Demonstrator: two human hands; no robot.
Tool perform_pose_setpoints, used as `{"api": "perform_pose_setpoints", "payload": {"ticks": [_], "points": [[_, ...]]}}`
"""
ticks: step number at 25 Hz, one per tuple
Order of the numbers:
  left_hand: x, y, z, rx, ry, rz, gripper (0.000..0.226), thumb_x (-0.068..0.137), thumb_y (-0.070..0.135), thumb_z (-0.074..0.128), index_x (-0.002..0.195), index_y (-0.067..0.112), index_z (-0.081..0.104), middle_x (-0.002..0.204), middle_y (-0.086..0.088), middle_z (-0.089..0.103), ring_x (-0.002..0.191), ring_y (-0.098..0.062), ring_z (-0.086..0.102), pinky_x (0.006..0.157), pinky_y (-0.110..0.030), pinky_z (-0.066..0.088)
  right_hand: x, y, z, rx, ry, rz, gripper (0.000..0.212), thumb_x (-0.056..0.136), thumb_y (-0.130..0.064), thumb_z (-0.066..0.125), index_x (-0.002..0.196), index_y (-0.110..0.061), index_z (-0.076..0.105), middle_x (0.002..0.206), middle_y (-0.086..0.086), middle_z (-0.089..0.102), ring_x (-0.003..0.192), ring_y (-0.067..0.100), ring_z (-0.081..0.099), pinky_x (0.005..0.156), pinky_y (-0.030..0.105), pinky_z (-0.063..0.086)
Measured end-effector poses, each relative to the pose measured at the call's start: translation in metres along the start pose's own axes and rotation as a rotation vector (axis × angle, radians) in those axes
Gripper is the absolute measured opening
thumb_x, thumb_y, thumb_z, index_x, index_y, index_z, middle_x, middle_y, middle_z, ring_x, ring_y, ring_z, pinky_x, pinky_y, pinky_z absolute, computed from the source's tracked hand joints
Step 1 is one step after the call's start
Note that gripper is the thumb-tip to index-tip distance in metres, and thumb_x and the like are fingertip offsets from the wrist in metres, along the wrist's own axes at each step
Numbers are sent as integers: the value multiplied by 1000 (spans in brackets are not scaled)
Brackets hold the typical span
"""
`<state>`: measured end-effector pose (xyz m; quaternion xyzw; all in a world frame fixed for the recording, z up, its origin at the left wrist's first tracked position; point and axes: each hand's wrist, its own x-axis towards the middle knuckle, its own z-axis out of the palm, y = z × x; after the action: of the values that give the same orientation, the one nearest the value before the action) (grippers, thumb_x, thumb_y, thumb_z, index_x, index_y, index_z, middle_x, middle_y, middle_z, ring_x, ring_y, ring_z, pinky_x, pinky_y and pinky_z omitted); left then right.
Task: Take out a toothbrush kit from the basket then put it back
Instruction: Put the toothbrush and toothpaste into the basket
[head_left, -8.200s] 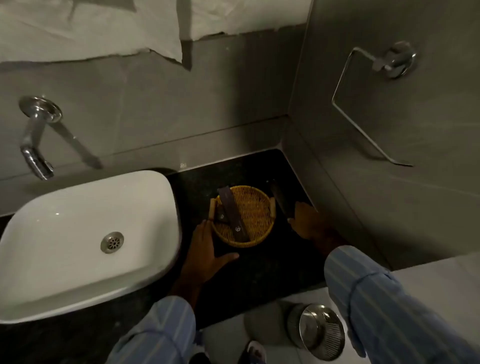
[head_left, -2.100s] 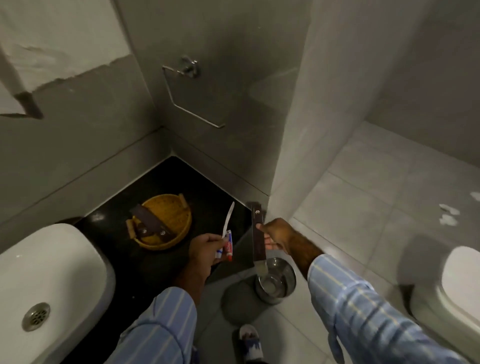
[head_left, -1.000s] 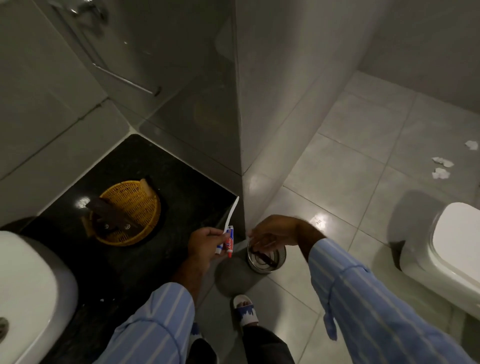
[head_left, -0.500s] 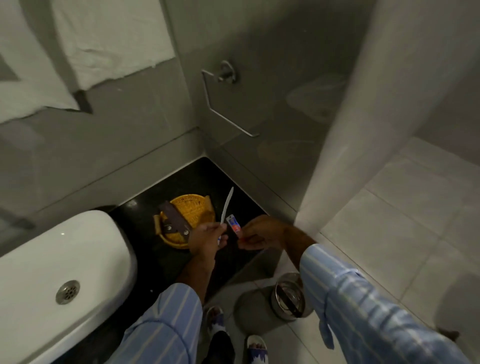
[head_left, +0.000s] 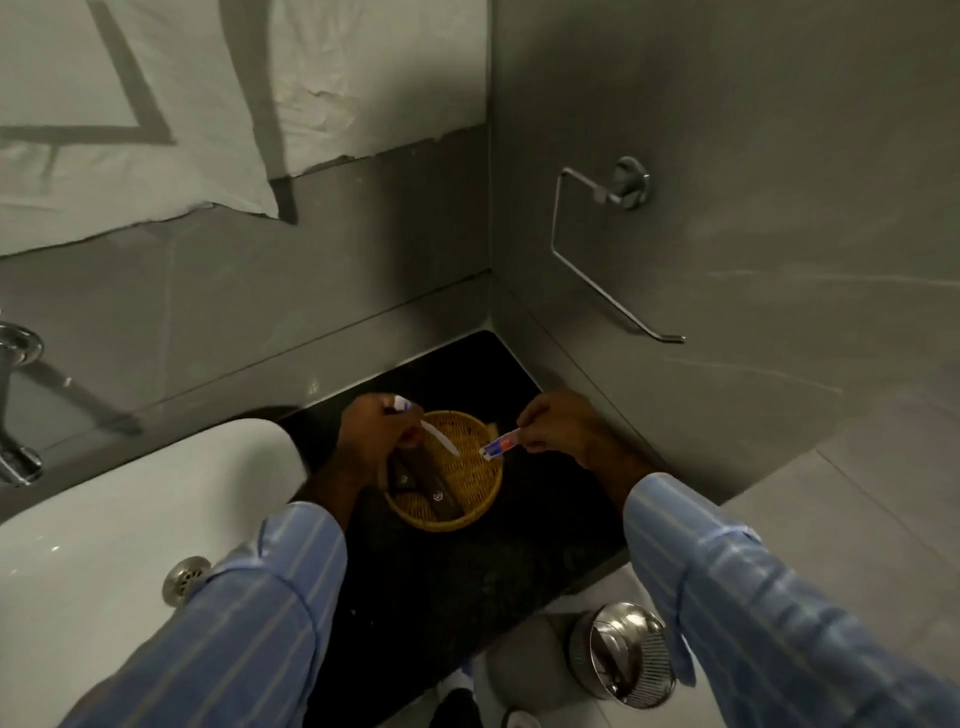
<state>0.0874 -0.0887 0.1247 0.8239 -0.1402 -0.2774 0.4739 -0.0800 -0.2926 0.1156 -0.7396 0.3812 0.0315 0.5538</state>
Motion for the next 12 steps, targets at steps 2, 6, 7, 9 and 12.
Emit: {"api": "perform_pose_setpoints", "payload": {"ticks": [2, 6, 7, 9, 12], "points": [[32, -6, 0, 41, -67, -46, 12, 91, 11, 70, 89, 1, 75, 78, -15, 73, 58, -13, 69, 54, -21, 59, 24, -12, 9, -253, -36, -70, 19, 67, -12, 87, 65, -22, 71, 72, 4, 73, 76, 24, 76, 73, 33, 63], [84, -21, 16, 104, -128, -114, 22, 87, 14, 74, 98, -5, 74, 93, -22, 74, 81, -28, 74, 72, -32, 64, 64, -32, 26, -638, -98, -180, 18, 74, -20, 79, 90, -10, 80, 91, 8, 78, 83, 21, 74, 61, 15, 53], [95, -24, 21, 125, -155, -152, 23, 86, 13, 75, 99, -6, 73, 98, -24, 74, 89, -33, 74, 81, -40, 63, 74, -36, 32, -687, -115, -180, 21, 77, -21, 77, 94, -9, 80, 95, 8, 78, 86, 20, 74, 60, 13, 49], [113, -27, 31, 182, -204, -207, 24, 86, 10, 74, 102, -9, 71, 103, -28, 73, 97, -39, 73, 90, -48, 59, 92, -38, 44, -699, -148, -152, 23, 83, -20, 73, 100, -5, 78, 103, 11, 76, 93, 22, 72, 76, 22, 56], [134, -30, 44, 367, -212, -132, 25, 88, 10, 67, 105, -8, 70, 108, -26, 72, 102, -39, 70, 92, -44, 57, 114, -32, 63, -749, -173, -128, 25, 89, -16, 65, 106, 0, 74, 112, 15, 72, 102, 27, 69, 91, 34, 56]]}}
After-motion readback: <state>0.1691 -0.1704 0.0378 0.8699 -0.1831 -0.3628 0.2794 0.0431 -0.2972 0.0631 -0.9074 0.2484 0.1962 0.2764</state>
